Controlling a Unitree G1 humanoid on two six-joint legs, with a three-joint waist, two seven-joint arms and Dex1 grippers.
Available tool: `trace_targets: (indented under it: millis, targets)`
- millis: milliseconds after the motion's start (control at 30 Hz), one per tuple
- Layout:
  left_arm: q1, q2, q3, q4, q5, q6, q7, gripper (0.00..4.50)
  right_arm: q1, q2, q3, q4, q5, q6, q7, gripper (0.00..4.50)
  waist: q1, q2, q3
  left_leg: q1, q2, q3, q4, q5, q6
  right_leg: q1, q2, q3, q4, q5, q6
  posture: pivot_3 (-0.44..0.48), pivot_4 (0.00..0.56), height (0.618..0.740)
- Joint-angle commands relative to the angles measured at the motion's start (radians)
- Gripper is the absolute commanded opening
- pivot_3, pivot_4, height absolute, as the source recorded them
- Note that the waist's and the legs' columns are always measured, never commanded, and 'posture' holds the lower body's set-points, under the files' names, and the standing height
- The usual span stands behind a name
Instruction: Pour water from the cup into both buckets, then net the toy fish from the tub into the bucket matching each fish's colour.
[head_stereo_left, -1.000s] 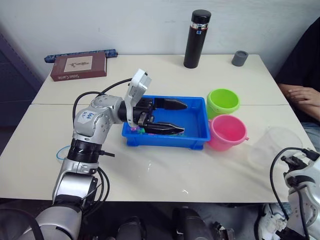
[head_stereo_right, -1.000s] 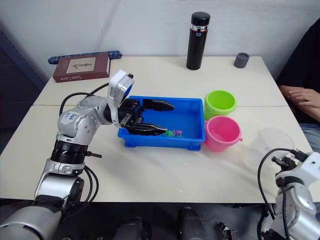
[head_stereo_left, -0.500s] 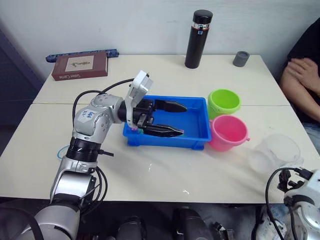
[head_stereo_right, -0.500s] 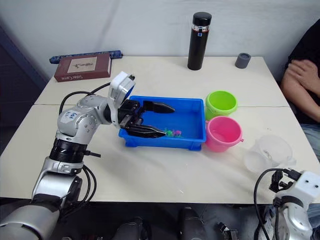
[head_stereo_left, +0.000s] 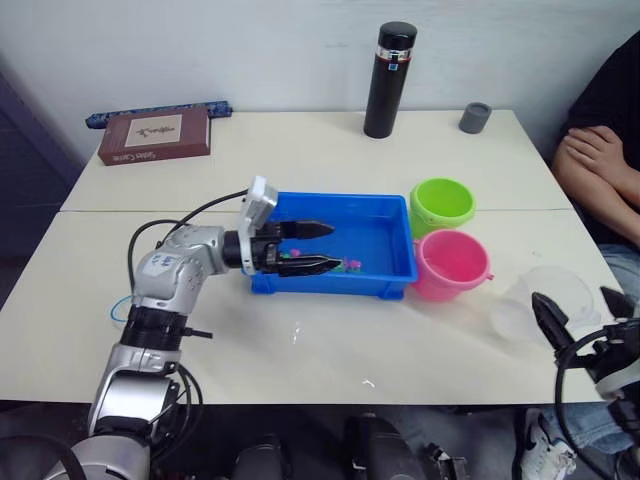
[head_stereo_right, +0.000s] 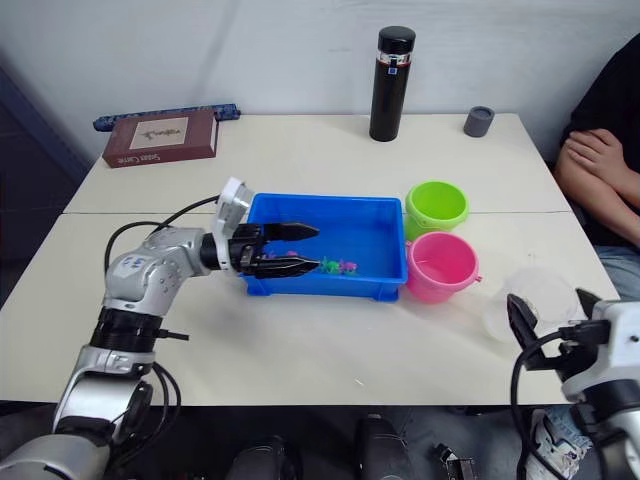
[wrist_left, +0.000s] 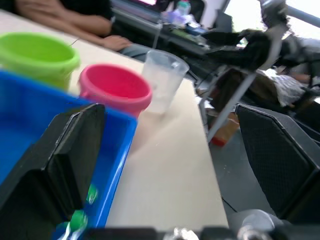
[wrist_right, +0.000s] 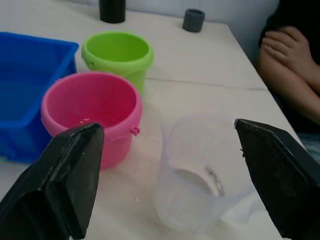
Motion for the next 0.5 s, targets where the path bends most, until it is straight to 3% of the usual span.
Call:
trace_targets:
  millis: [33,167,267,400,500]
  targets:
    - [0.082,0.052,0.104,-0.141,-0.035,0.042,0.091,4.50,-0.050,-0.132,0.023,-0.003,0.163,0.021,0.140,4.45,0.004,-0.002,0.000,0.003,0.001,-0.003,0.000,0.000,0.000,0.005,0.001,-0.002,-0.002,0.000,0.000,0.000,0.150,0.740]
    - [0.288,0.114,0.240,-0.254,-0.059,0.100,0.186,4.50,-0.263,-0.288,0.248,0.145,0.152,0.007,0.303,4.45,0.010,-0.006,0.000,0.010,0.003,-0.006,-0.002,-0.002,-0.001,0.010,0.004,-0.002,-0.010,0.002,-0.001,0.000,0.150,0.740]
    - [0.447,0.136,0.352,-0.324,-0.094,0.121,0.219,4.50,-0.434,-0.339,0.435,0.246,0.074,-0.020,0.404,4.45,0.006,-0.007,0.002,0.010,0.003,-0.004,-0.002,-0.004,0.002,0.009,0.003,0.000,-0.012,0.003,0.000,0.000,0.150,0.740]
    - [0.718,0.122,0.555,-0.377,-0.072,0.053,0.267,4.50,-0.679,-0.312,0.687,0.372,-0.040,-0.063,0.530,4.45,0.007,-0.009,0.003,0.009,0.003,-0.003,-0.001,-0.006,0.003,0.006,0.000,-0.001,-0.013,0.003,0.000,0.000,0.150,0.740]
    - [0.846,0.100,0.659,-0.389,-0.045,0.007,0.323,4.50,-0.772,-0.267,0.758,0.433,-0.065,-0.078,0.583,4.45,0.013,-0.011,0.003,0.006,0.003,-0.004,0.000,-0.007,0.004,0.005,-0.003,-0.005,-0.014,0.003,0.000,0.000,0.150,0.740]
